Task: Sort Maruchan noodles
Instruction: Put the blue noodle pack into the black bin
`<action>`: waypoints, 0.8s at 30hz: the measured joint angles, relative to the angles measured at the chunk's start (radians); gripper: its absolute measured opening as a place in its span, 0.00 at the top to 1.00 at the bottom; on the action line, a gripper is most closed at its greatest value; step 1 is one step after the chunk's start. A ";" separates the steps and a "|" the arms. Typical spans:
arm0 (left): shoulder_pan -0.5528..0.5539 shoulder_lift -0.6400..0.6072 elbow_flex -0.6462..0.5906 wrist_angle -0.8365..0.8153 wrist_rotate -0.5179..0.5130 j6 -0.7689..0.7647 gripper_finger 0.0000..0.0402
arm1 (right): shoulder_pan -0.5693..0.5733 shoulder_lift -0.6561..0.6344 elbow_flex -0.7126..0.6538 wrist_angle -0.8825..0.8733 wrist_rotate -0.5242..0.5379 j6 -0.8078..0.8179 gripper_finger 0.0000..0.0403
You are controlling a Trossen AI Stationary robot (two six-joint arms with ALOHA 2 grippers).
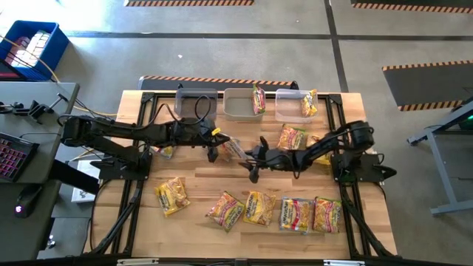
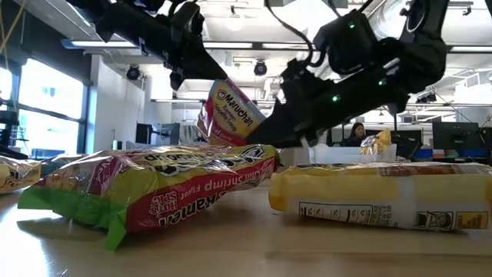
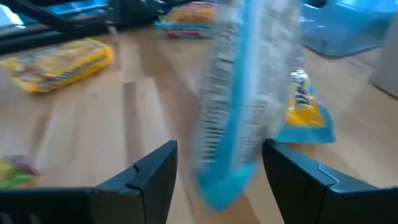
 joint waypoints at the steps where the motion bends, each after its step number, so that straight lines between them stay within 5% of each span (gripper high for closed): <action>1: 0.000 0.000 0.000 0.004 0.000 -0.003 1.00 | -0.001 0.012 0.011 0.005 0.014 -0.009 0.45; 11: 0.007 0.000 0.000 0.016 0.012 -0.008 1.00 | -0.001 0.048 0.036 0.107 0.029 -0.094 0.51; 24: 0.053 0.000 0.000 0.005 0.019 -0.027 0.97 | 0.000 0.047 0.036 0.201 0.014 -0.172 0.91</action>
